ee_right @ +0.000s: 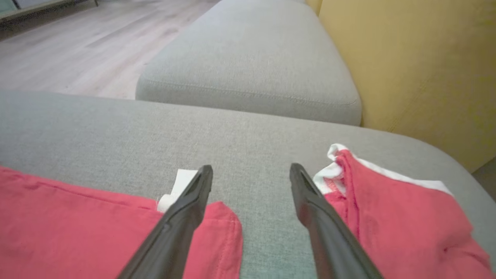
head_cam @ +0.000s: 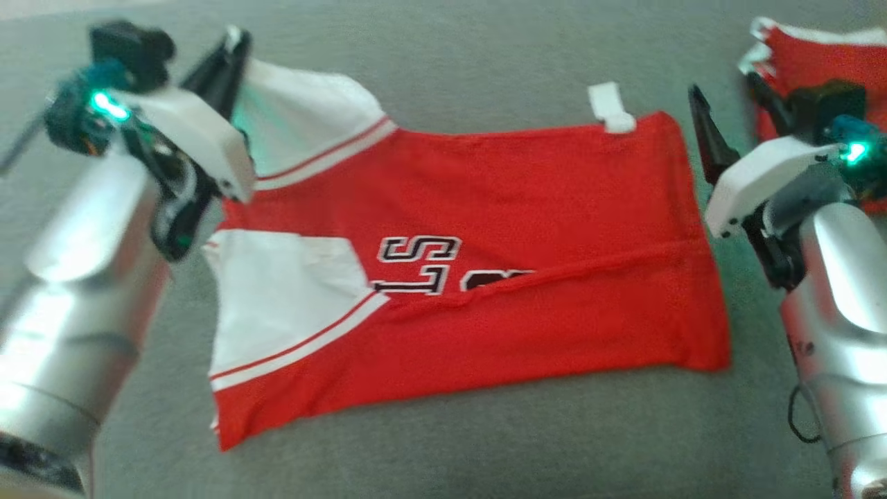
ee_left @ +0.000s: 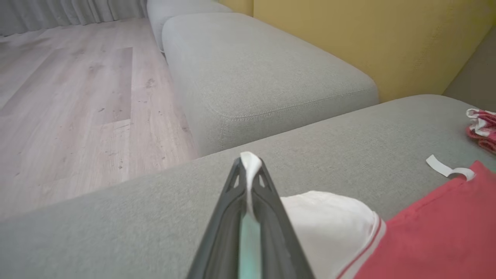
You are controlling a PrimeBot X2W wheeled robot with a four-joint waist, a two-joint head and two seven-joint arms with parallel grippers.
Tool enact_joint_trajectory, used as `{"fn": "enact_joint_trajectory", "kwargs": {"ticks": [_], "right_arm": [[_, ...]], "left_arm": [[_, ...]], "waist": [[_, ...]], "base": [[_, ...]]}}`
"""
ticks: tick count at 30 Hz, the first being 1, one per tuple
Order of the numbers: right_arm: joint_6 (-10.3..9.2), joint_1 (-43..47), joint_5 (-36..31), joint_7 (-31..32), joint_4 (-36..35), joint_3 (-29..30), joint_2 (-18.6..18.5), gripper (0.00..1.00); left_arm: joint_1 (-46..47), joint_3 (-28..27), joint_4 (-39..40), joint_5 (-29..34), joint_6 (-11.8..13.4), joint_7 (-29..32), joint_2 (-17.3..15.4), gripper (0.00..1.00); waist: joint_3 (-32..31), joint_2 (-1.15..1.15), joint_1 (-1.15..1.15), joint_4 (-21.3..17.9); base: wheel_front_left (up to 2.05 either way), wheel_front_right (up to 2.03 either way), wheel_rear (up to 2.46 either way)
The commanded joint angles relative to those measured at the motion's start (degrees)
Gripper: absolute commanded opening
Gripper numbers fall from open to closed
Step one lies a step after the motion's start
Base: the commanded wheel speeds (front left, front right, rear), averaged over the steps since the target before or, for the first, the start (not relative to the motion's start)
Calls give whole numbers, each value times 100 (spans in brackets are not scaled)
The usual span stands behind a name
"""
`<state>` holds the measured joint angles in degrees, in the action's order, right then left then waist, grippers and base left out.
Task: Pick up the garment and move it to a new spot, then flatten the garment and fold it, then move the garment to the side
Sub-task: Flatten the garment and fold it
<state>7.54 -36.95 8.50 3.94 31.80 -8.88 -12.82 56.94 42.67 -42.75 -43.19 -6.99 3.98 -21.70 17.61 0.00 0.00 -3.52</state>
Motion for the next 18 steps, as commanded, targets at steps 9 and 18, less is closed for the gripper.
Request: {"fn": "enact_joint_trajectory", "kwargs": {"ticks": [9, 18], "right_arm": [[-5, -561, 170, 573, 1596, -1, -286, 100], [-5, -939, -90, 447, 2627, 69, -238, 100]], "left_arm": [[-698, 106, 1452, 80, 317, -30, -224, 0], [-989, 174, 2042, 95, 551, 149, -440, 0]], "waist": [[-330, 0, 0, 881], [-310, 0, 0, 1018]], "base": [[0, 0, 0], [0, 0, 0]]}}
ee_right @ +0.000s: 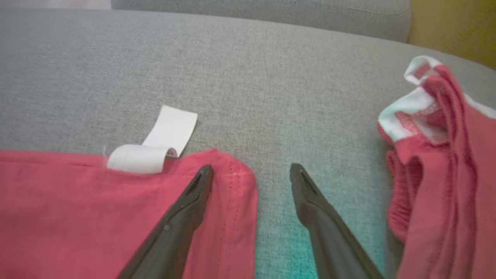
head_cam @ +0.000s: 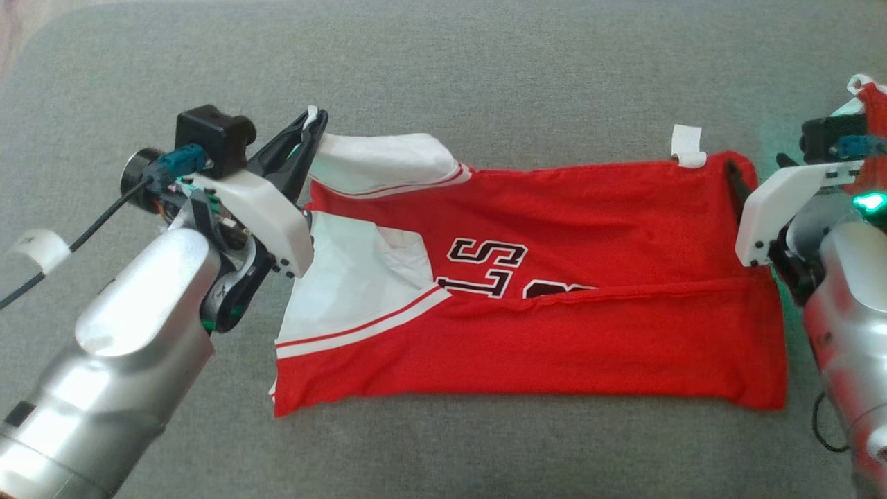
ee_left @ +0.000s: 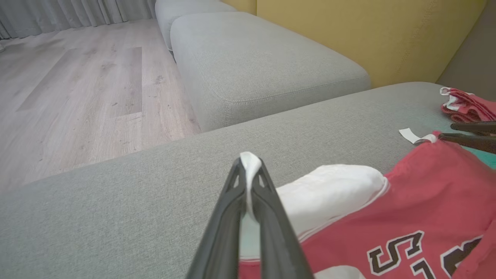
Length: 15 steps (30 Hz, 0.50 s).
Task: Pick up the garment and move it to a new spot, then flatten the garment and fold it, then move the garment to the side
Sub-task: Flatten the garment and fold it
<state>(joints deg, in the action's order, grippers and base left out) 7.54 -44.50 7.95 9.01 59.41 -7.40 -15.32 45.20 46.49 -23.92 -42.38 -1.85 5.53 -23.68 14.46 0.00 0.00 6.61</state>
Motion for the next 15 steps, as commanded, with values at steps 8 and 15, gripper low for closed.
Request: {"fn": "enact_joint_trajectory", "kwargs": {"ticks": [8, 15], "right_arm": [[-5, -499, -6, 72, 393, -436, 145, 100], [-5, -780, 385, 124, 436, -919, 112, 0]], "left_arm": [[238, -169, 278, 20, 91, 124, -288, 0], [425, -242, 7, 53, 142, 58, -335, 0]], "waist": [[171, 0, 0, 23], [330, 0, 0, -82]], "base": [[0, 0, 0], [0, 0, 0]]}}
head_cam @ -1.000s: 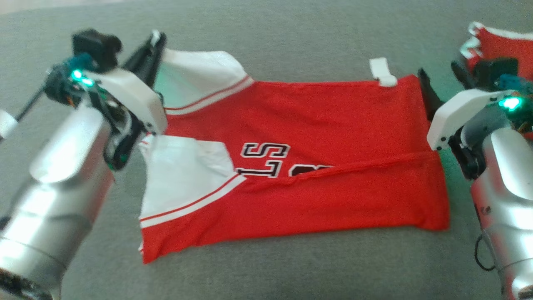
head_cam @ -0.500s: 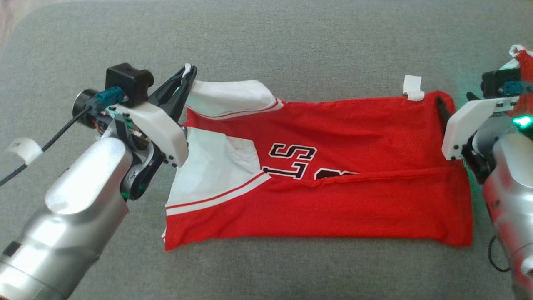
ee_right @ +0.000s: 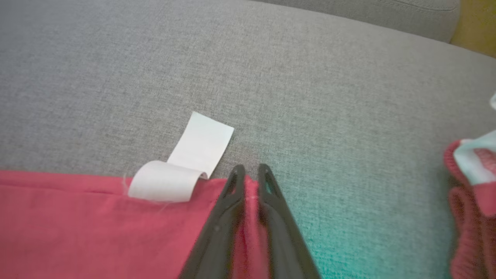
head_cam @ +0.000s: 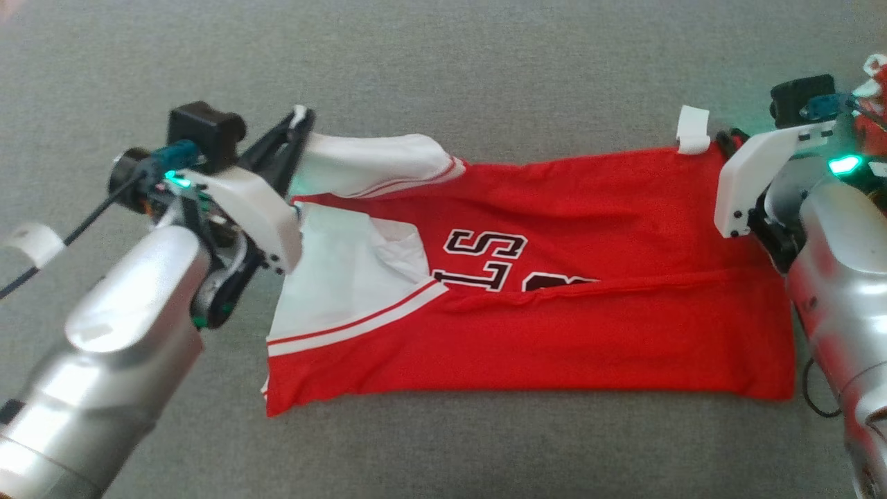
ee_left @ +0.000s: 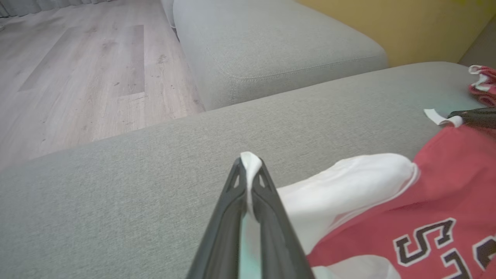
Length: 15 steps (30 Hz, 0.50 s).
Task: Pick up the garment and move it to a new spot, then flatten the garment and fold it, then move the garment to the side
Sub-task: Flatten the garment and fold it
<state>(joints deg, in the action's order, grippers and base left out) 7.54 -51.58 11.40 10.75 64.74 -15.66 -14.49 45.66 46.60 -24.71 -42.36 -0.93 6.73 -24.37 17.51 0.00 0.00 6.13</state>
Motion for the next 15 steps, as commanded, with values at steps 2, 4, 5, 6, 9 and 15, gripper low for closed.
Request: {"fn": "enact_joint_trajectory", "kwargs": {"ticks": [2, 4, 5, 6, 9, 15], "right_arm": [[-5, -209, 187, -250, -190, -109, -18, 0], [-5, -345, 315, -479, -280, -120, -45, 0], [-5, -414, 366, -585, -321, -137, -46, 0], [-5, -483, 422, -685, -358, -151, -44, 0], [-5, -628, 537, -873, -418, -159, -35, 0], [-5, -1126, 703, -1324, -436, -184, 27, 0]], "left_arm": [[450, -312, -63, 49, 66, -129, -294, 0], [549, -385, -229, 41, 72, -213, -316, 0], [614, -424, -312, 37, 64, -263, -324, 0], [687, -456, -405, 33, 37, -308, -333, 0], [847, -528, -576, 3, -16, -396, -312, 0], [1438, -668, -1081, 57, -96, -687, -219, 0]], "waist": [[52, 0, 0, -90], [83, 0, 0, -149], [105, 0, 0, -182], [127, 0, 0, -212], [178, 0, 0, -270], [372, 0, 0, -414]], "base": [[0, 0, 0], [0, 0, 0], [0, 0, 0], [0, 0, 0], [0, 0, 0], [0, 0, 0]]}}
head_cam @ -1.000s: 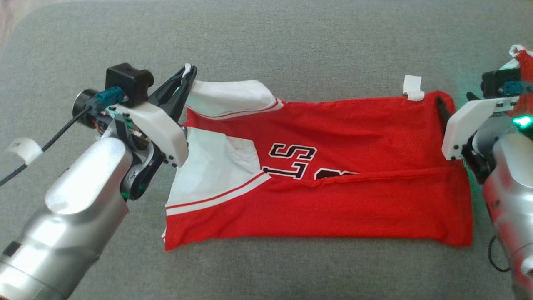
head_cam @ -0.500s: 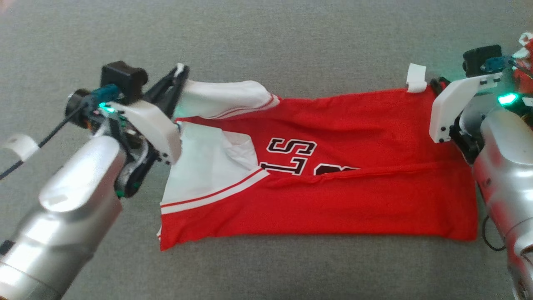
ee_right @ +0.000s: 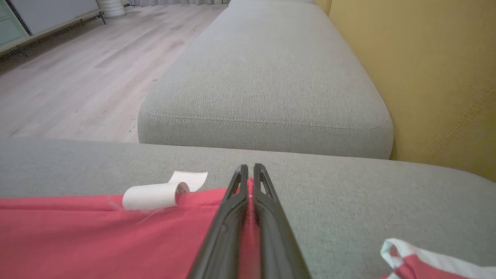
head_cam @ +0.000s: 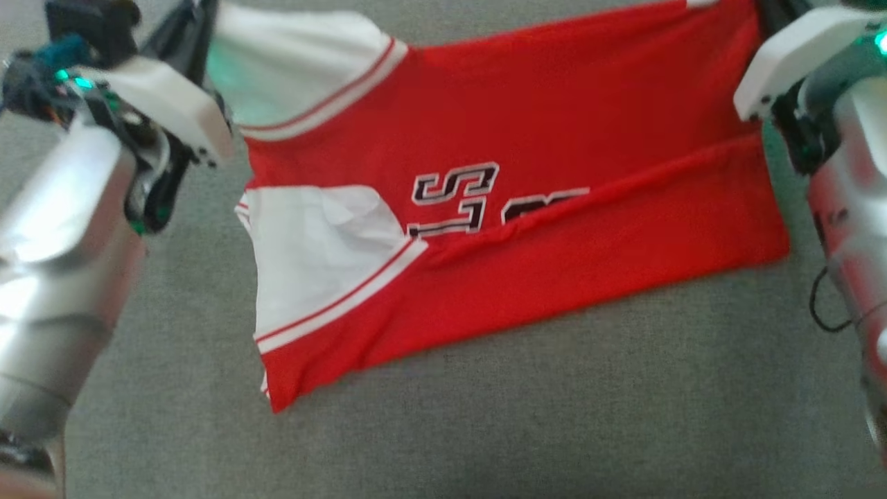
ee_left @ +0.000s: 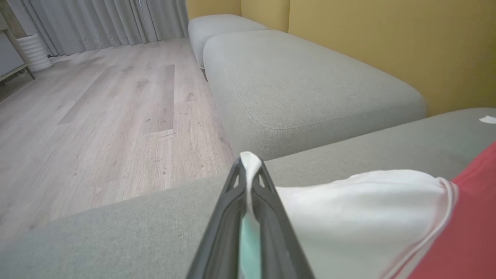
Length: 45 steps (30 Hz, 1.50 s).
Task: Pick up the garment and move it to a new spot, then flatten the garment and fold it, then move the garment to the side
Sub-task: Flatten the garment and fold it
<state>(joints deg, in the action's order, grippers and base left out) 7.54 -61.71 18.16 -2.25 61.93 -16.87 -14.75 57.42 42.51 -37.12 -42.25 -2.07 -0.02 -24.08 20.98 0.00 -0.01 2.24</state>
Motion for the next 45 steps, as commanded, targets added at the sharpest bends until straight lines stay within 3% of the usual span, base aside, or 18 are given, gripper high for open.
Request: {"fn": "enact_joint_trajectory", "kwargs": {"ticks": [1, 9, 19, 33, 45], "right_arm": [[-5, -203, 32, -97, -140, -70, 69, 0], [-5, -737, 136, -866, 73, 120, 223, 0], [-5, -200, 562, -924, 269, -198, 87, 0], [-5, 1319, 1930, 246, -407, -1240, -604, 0], [-5, 1695, 2368, 1172, -634, -1983, -1206, 0]], "left_arm": [[373, -287, 58, 55, 2, -88, -224, 0], [1086, -429, -771, 119, -149, -811, 51, 0], [707, -36, -1163, 46, -477, -1021, 319, 0], [-867, 643, 126, -504, -538, 23, -293, 0], [-1767, 929, 1187, -810, -353, 846, -767, 0]], "waist": [[56, 0, 1, -41], [191, 0, 1, -86], [-220, 0, 1, 82], [-939, 0, 1, 236], [-1004, 0, 1, 253]], "base": [[0, 0, 0], [0, 0, 0], [0, 0, 0], [0, 0, 0], [0, 0, 0]]}}
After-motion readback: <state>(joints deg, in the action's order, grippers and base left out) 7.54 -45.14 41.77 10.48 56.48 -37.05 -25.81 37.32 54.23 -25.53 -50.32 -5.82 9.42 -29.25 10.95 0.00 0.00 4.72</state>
